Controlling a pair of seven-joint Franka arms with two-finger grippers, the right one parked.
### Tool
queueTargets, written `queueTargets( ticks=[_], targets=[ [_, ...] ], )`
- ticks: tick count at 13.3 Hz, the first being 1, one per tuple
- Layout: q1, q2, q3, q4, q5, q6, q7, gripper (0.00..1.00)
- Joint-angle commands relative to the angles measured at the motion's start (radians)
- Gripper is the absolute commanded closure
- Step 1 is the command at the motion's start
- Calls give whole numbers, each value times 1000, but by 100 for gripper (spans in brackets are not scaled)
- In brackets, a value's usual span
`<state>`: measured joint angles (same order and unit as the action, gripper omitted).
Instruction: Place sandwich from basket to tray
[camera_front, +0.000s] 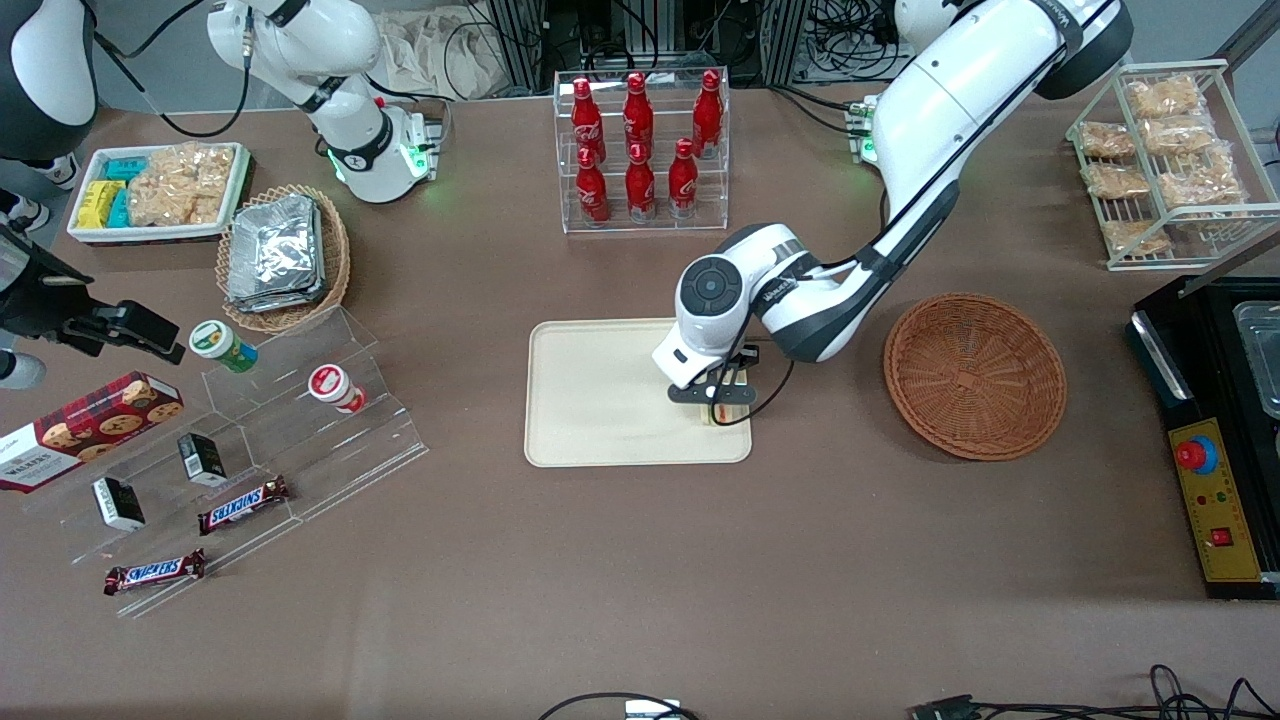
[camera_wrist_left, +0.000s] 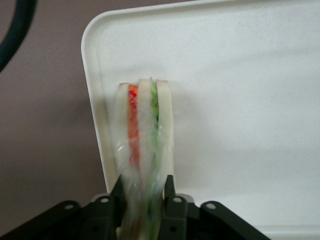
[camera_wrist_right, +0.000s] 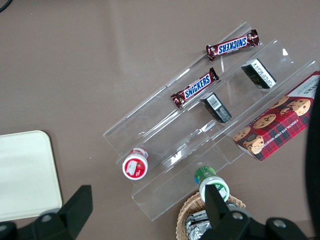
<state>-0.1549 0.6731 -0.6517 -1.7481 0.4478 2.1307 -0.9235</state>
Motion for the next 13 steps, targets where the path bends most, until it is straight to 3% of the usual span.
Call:
queueTargets(
  ticks=[1, 4, 7, 10, 13],
  targets=[
    [5, -1, -6, 5, 20, 5, -21, 0],
    [6, -23, -8, 12, 15, -6, -101, 0],
    [14, -139, -6, 25, 0, -78, -104, 0],
    [43, -290, 19, 102, -113, -276, -43, 0],
    [26, -510, 217, 38, -256, -342, 127, 0]
  ],
)
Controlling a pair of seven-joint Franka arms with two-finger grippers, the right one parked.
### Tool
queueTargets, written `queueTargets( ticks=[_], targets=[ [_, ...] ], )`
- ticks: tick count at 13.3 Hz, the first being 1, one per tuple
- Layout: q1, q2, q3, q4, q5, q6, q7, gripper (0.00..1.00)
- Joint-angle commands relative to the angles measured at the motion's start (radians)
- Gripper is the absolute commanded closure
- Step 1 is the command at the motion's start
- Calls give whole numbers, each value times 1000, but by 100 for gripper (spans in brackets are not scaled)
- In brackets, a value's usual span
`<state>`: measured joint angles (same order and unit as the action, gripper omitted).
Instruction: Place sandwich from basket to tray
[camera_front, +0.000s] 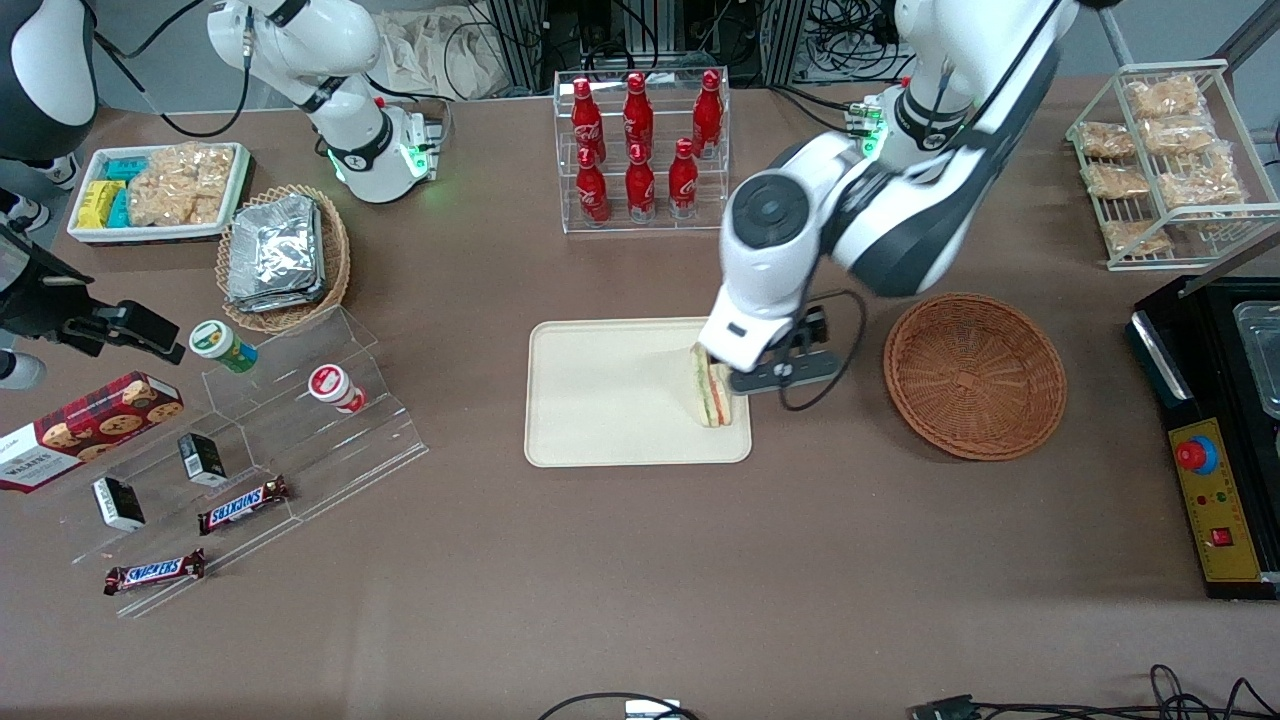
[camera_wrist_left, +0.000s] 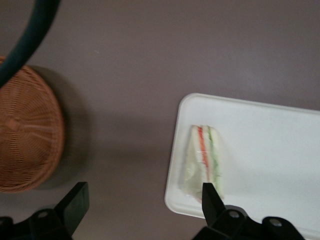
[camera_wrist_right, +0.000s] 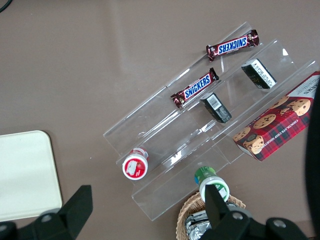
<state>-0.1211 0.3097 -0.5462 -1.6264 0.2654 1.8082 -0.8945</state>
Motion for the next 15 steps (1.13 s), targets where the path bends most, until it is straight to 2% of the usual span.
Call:
queueTargets(
  ticks=[1, 4, 8, 10, 15],
  targets=[
    [-28, -215, 186, -127, -86, -23, 180, 0],
    [-63, -357, 421, -236, -182, -13, 360, 0],
    [-63, -420, 616, -234, -187, -78, 593, 0],
    [-63, -428, 655, -218, -216, -102, 615, 0],
    [-63, -391, 657, -98, -236, -200, 617, 0]
  ],
)
